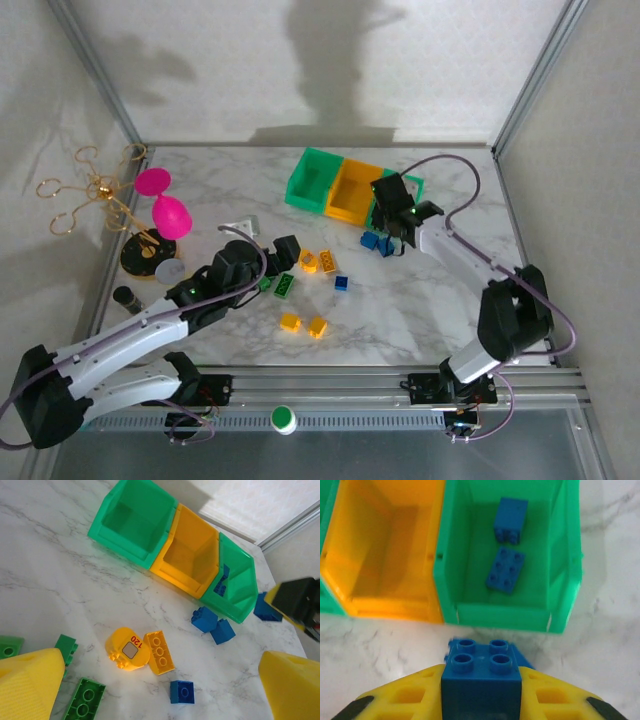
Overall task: Sort the legos into containers by color
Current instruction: Place the lego in the container.
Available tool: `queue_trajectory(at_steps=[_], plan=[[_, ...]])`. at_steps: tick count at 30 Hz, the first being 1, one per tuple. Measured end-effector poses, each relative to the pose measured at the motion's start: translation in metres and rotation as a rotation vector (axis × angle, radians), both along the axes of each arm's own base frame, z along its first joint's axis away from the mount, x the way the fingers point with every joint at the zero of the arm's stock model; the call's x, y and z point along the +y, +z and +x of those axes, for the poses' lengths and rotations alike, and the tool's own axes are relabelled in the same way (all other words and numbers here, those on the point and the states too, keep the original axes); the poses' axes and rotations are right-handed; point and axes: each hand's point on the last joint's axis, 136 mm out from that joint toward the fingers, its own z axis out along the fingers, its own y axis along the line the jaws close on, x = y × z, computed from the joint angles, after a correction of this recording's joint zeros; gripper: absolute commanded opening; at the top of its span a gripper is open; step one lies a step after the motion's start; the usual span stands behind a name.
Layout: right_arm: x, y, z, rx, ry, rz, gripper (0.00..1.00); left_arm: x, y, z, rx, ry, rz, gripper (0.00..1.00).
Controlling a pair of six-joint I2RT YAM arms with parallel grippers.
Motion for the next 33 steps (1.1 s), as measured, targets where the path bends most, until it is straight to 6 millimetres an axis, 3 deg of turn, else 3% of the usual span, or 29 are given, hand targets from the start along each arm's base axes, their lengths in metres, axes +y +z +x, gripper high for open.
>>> queue_trajectory(at_steps=[6,11,16,28,33], plan=[[-0.018,-0.024,0.052,0.011,-0.033,-0.054,0.3,-0.009,-0.008,0.01,0.018,0.0,0.015,1.0],[-0.03,-0.045,0.071,0.034,-0.042,-0.084,0.3,-0.014,-0.011,0.016,0.023,0.0,0.016,1.0],[-0.028,-0.052,0.094,0.023,-0.034,-0.097,0.3,-0.018,-0.011,0.02,0.02,-0.001,0.013,1.0],[-0.039,-0.055,0.111,-0.006,-0.045,-0.095,0.33,-0.021,-0.013,0.023,0.019,0.0,0.011,1.0],[-0.043,-0.054,0.114,-0.015,-0.044,-0.103,0.42,-0.021,-0.012,0.023,0.017,0.001,0.004,1.0]])
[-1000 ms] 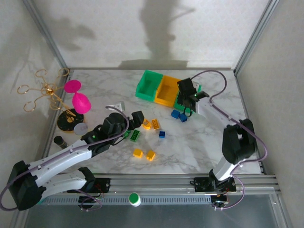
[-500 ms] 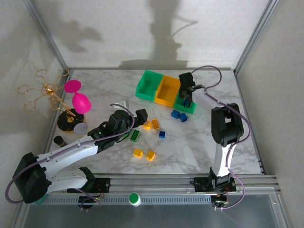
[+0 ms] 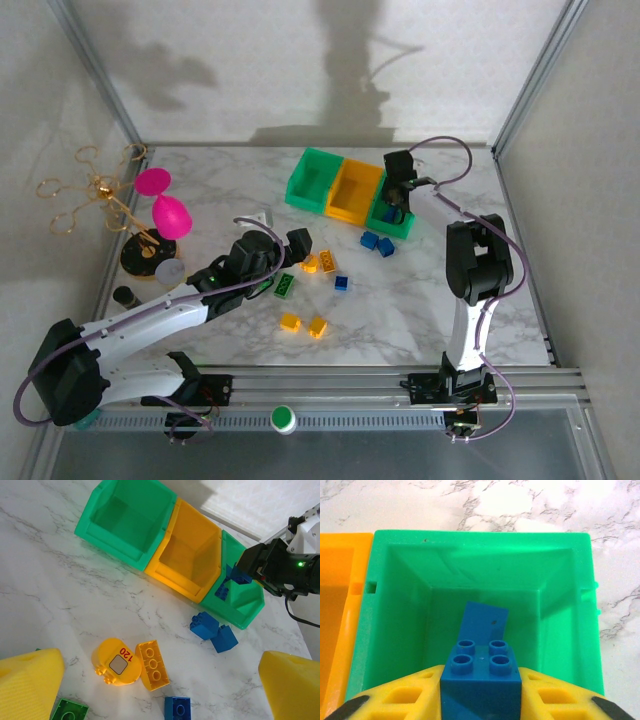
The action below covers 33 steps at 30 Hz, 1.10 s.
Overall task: Sort the legos into containers by color
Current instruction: Place the lego in the container.
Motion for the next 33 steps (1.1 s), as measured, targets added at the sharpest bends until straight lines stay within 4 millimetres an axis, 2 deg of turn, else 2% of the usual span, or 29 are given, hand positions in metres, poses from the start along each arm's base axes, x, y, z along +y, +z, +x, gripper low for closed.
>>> queue_trajectory(at_steps=[7,10,18,20,23,26,29,33], plan=[[-0.002,-0.003,-0.002,-0.004,0.005,-0.006,0.49,0.002,0.009,-0.002,-0.018,0.0,-0.016,1.0],[-0.001,0.003,-0.005,-0.014,0.01,0.004,0.5,0.003,0.015,-0.003,-0.03,-0.003,-0.03,1.0],[0.002,0.049,-0.028,-0.083,0.047,0.065,0.55,0.003,0.029,-0.009,-0.055,-0.021,-0.065,1.0],[0.006,0.061,-0.038,-0.104,0.059,0.08,0.57,0.003,0.032,-0.011,-0.058,-0.029,-0.076,1.0],[0.017,0.066,-0.058,-0.108,0.096,0.1,0.59,0.002,0.033,-0.014,-0.058,-0.039,-0.086,1.0],[0.034,0.06,-0.085,-0.085,0.135,0.113,0.62,0.001,0.034,-0.017,-0.056,-0.049,-0.089,1.0],[0.045,0.045,-0.114,-0.045,0.171,0.119,0.64,-0.003,0.033,-0.021,-0.05,-0.06,-0.099,0.99],[0.046,0.02,-0.145,0.014,0.189,0.117,0.66,-0.004,0.023,-0.028,-0.031,-0.069,-0.103,0.99]])
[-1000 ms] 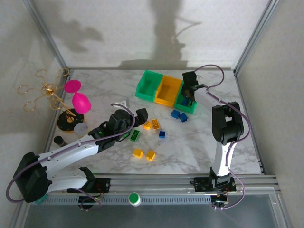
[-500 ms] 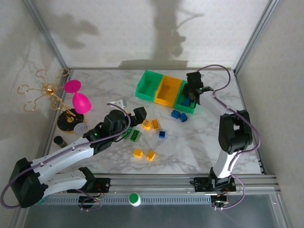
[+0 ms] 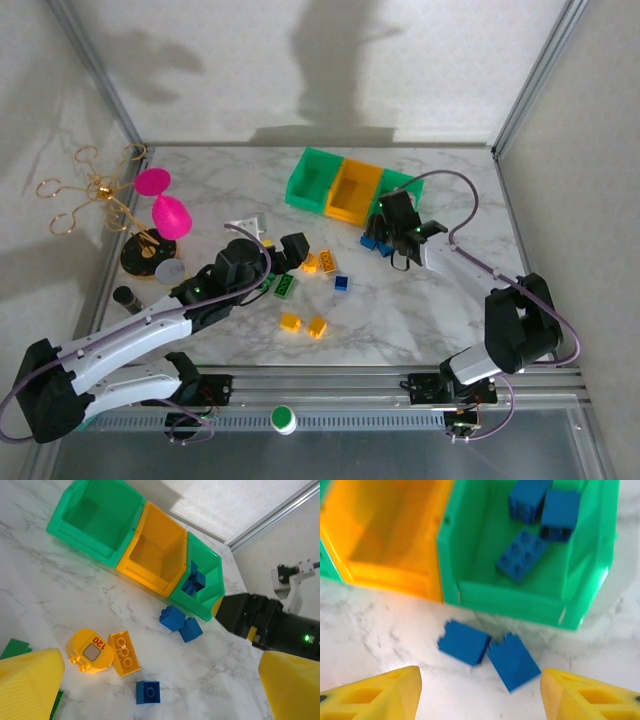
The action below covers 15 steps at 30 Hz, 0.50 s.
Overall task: Sort the legos into containers by color
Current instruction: Place the lego in the container, then pick up the lego from the center of the table.
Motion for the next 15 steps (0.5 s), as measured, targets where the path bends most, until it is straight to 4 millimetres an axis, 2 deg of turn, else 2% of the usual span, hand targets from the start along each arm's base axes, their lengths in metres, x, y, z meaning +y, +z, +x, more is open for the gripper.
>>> queue_trajectory(at_steps=[4,7,15], plan=[[-0.01,-0.029,-0.019,0.06,-0.004,-0.028,0.69,-0.001,-0.011,-0.005,0.024,-0.006,0.0,1.0],[-0.015,-0.046,-0.029,0.097,0.004,-0.056,0.7,-0.003,-0.012,-0.007,0.027,-0.01,-0.004,1.0],[-0.019,-0.072,-0.021,0.129,0.034,-0.126,0.71,-0.008,-0.014,-0.01,0.036,-0.017,-0.01,1.0]])
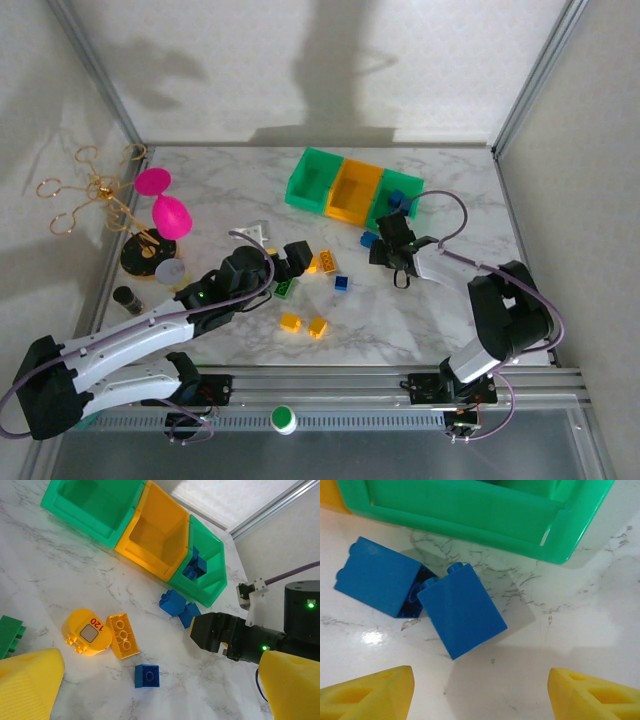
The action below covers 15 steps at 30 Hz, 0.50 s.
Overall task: Sort the legos into containers by color
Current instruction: Pick up the lego from the center of the table.
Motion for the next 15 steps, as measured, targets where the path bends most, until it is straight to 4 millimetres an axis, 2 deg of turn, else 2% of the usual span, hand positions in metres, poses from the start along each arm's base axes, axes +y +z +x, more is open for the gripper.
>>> queue_trajectory(at_steps=[6,10,15], plan=[[-0.001,-0.002,0.018,-0.014,0.025,-0.025,0.67,0.001,0.0,0.0,0.0,0.005,0.004,1.0],[0.004,-0.002,0.028,-0.028,0.055,-0.037,0.59,0.003,-0.001,0.001,-0.001,0.013,0.015,1.0],[0.007,-0.006,0.031,-0.029,0.08,-0.044,0.54,0.003,-0.003,0.0,0.002,0.01,0.028,1.0]])
